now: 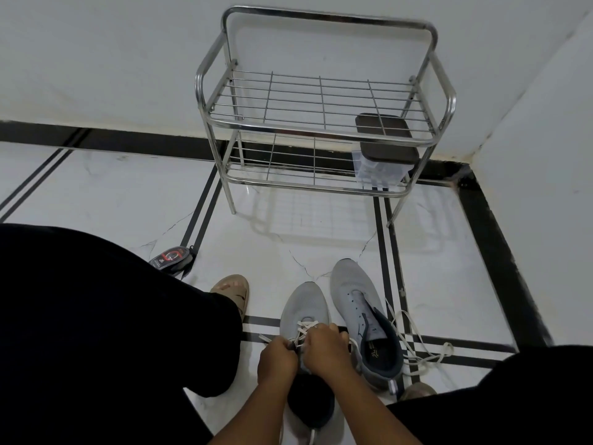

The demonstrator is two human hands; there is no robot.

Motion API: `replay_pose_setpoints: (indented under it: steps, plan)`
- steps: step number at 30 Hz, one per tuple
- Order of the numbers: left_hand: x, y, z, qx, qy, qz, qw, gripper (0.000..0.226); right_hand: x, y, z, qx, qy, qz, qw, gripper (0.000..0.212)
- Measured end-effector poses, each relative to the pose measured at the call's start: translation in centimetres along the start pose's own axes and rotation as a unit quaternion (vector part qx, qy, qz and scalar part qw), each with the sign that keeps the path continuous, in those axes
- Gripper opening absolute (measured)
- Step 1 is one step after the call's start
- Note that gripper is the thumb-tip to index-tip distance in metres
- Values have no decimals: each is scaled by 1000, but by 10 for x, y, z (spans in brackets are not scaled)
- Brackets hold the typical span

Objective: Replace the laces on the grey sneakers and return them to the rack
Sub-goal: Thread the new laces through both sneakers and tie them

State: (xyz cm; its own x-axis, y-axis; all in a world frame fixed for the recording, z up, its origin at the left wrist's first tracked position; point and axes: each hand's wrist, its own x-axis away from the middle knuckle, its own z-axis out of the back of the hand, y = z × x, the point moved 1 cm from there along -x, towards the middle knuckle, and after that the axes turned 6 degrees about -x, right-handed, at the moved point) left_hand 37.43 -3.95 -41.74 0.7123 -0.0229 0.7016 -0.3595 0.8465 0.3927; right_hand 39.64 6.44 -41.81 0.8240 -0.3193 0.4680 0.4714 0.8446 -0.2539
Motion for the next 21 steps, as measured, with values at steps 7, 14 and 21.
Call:
replay_pose_setpoints:
  steps: [7, 14, 21]
  plan:
    - [5, -1, 1, -11, 9, -13, 1000, 19, 3, 0, 0, -3, -26, 28, 999, 25]
    - [3, 0, 2, 28, 8, -6, 1000, 22, 9, -2, 11, -42, -16, 14, 999, 11]
    - [-3, -1, 3, -24, 6, -9, 1000, 20, 15, 14, 27, -3, -35, -63, 997, 40]
